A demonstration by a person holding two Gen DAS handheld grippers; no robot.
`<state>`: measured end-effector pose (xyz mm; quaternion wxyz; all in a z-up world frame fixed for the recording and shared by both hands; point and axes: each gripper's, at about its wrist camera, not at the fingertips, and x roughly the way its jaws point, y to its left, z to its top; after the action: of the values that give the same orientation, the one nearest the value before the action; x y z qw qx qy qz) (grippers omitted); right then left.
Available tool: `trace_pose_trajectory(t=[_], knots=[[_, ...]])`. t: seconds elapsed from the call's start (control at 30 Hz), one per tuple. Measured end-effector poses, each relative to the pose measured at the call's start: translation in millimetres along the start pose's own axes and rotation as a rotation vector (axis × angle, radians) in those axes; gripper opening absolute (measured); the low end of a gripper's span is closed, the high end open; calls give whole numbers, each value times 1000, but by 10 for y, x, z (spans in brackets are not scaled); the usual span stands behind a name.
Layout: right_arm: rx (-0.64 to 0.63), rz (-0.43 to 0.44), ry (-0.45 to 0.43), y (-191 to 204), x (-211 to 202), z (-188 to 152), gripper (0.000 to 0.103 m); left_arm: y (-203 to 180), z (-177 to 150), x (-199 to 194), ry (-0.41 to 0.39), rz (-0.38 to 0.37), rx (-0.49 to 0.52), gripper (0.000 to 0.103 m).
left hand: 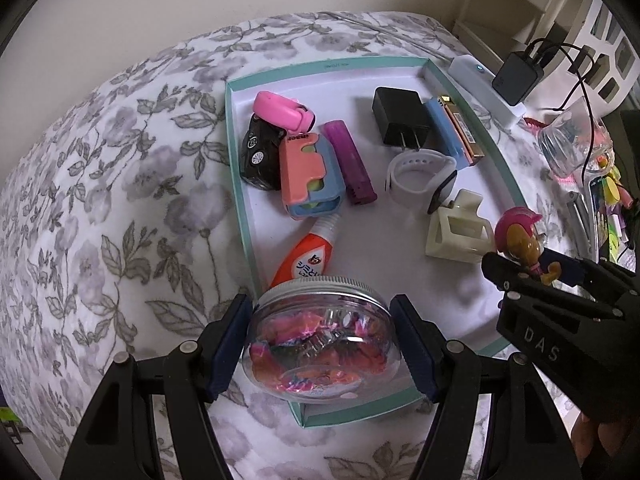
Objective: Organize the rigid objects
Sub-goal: 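Carry jar and puppy into the tray and open both grippers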
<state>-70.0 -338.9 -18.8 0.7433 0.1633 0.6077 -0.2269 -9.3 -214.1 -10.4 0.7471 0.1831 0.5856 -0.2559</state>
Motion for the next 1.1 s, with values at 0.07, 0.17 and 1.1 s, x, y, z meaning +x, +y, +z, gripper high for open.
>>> trace_pose_trajectory(t=[0.07,0.17,1.1], knots=[[-3,1,8,7,19,-7,52,11,2,8,2,4,-2,72],[-10,-2,20,32,47,-16,52,6,-4,15,5,9,1,72],[-21,26,-51,130,-170,28,68,368,48,-183,-55,23,-128,73]])
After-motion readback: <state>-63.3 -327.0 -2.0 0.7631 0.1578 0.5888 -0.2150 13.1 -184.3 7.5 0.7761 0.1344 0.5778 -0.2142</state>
